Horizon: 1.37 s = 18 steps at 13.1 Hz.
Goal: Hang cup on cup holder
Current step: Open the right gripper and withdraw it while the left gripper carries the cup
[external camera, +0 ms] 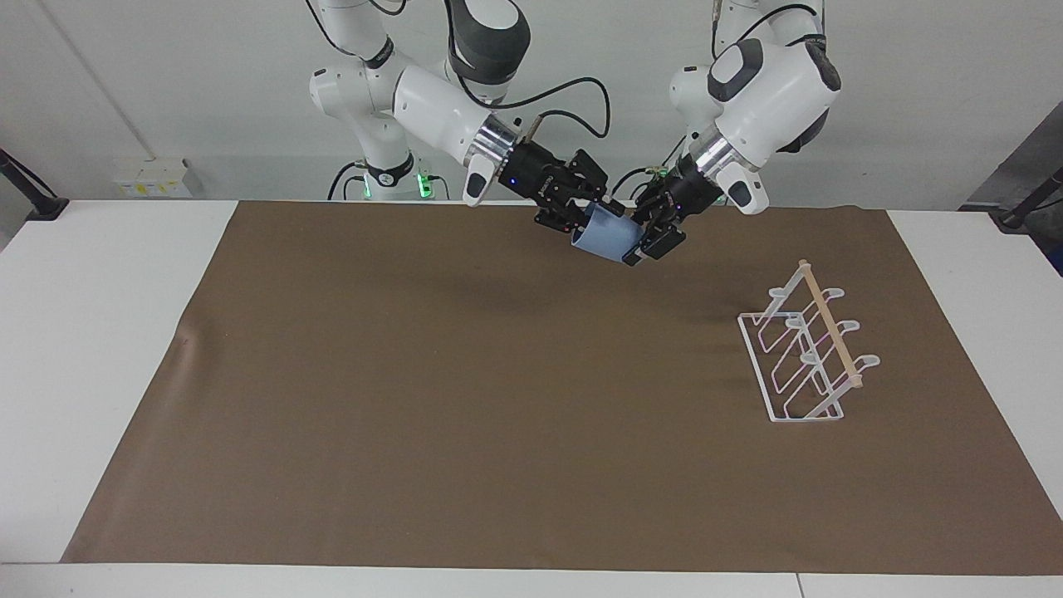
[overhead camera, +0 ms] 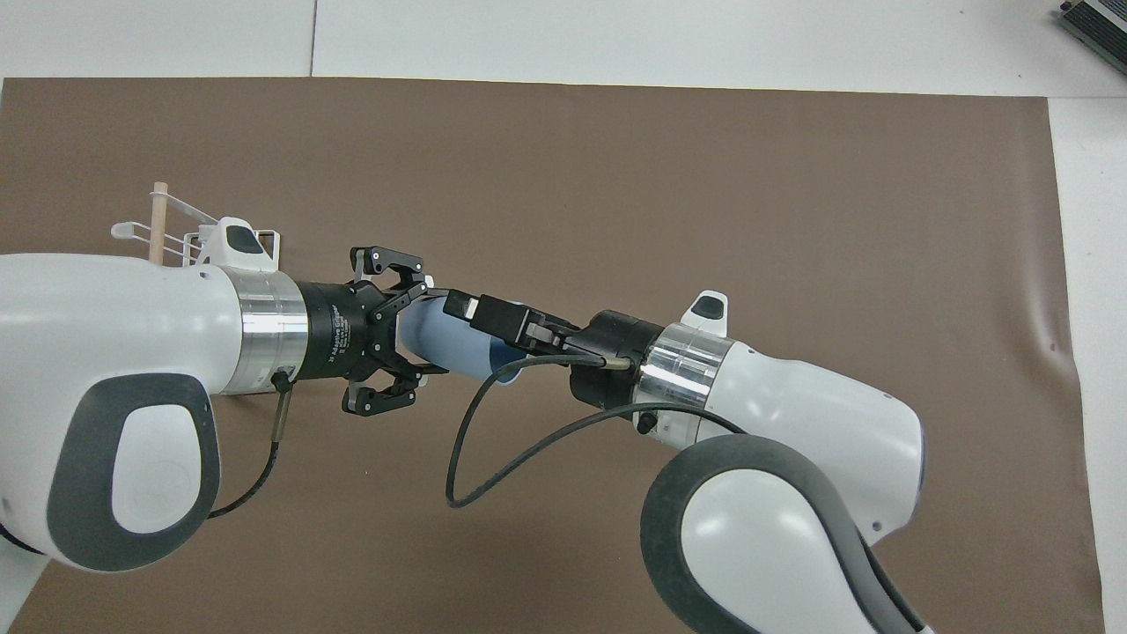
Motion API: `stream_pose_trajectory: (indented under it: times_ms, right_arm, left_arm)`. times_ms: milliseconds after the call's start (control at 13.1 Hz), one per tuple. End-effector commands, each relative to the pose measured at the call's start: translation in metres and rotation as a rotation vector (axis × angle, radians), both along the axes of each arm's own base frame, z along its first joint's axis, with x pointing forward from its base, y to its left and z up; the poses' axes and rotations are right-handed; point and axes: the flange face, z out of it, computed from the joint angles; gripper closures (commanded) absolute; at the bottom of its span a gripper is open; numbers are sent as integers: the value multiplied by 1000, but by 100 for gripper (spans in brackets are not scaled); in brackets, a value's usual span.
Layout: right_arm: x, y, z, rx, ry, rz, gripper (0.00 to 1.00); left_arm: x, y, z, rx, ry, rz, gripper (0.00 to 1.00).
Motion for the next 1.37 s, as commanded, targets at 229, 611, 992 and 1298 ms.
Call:
stream_pose_trajectory:
  times_ms: [229,611,992,1298]
  right_arm:
    - [0,-8,9,-1,-28,-36,0]
    - [18,-30,9,-178,-226,44,0]
    - [39,-55,8,-514,-478,236,0]
    - [61,-92,16,-878,-555,609,0]
  left_arm:
    - [7,41,-4,205,-30,-41,100]
    - [25,70,5,570,-179,-128,100]
    - [49,103,20,920,-361,-259,100]
    - [67,120,13,1134,-471,-343,100]
